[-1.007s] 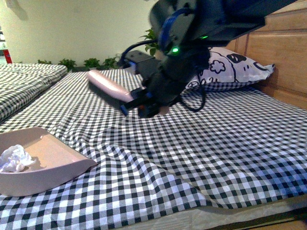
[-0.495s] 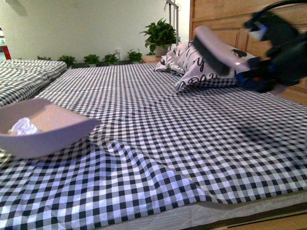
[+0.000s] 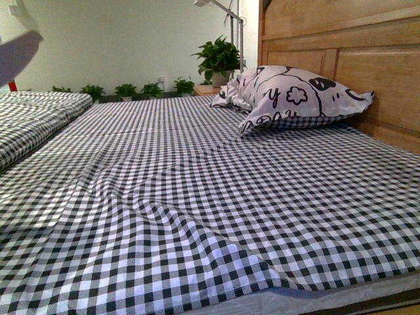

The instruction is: Clean up trash

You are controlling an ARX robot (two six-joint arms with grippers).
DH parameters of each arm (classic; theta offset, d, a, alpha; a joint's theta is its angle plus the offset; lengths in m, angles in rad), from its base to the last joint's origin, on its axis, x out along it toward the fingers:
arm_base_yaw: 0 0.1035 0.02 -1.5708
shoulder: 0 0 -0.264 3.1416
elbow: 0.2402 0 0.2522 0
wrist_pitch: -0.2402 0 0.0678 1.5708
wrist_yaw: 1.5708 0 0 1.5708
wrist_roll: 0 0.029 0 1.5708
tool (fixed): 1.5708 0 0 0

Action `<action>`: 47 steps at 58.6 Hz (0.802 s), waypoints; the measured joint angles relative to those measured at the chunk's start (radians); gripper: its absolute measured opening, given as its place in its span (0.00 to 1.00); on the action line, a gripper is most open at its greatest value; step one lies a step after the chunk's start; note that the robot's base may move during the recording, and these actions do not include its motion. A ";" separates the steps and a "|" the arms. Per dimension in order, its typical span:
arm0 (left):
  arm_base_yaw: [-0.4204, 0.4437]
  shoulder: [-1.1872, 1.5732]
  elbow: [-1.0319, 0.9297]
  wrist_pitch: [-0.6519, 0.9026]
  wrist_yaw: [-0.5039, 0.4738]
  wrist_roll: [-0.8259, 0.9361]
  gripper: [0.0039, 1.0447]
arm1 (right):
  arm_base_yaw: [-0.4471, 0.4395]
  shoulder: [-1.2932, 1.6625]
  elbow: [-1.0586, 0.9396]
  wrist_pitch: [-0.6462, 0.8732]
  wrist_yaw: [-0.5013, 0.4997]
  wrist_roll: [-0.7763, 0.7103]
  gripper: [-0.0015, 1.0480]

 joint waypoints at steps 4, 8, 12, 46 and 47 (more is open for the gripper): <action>-0.026 -0.105 -0.086 0.008 0.006 -0.072 0.26 | -0.036 -0.100 -0.031 -0.045 -0.084 0.000 0.18; -0.047 -0.186 -0.160 0.021 0.007 -0.098 0.26 | -0.070 -0.175 -0.043 -0.076 -0.164 0.006 0.18; -0.056 -0.263 -0.230 0.024 0.018 -0.126 0.26 | -0.105 -0.235 -0.045 -0.087 -0.232 0.032 0.18; 0.109 -0.756 -0.530 -0.056 0.151 -0.139 0.26 | 0.047 -0.389 -0.056 -0.164 -0.165 0.211 0.18; 0.111 -0.760 -0.533 -0.057 0.154 -0.139 0.26 | 0.051 -0.391 -0.056 -0.167 -0.159 0.212 0.18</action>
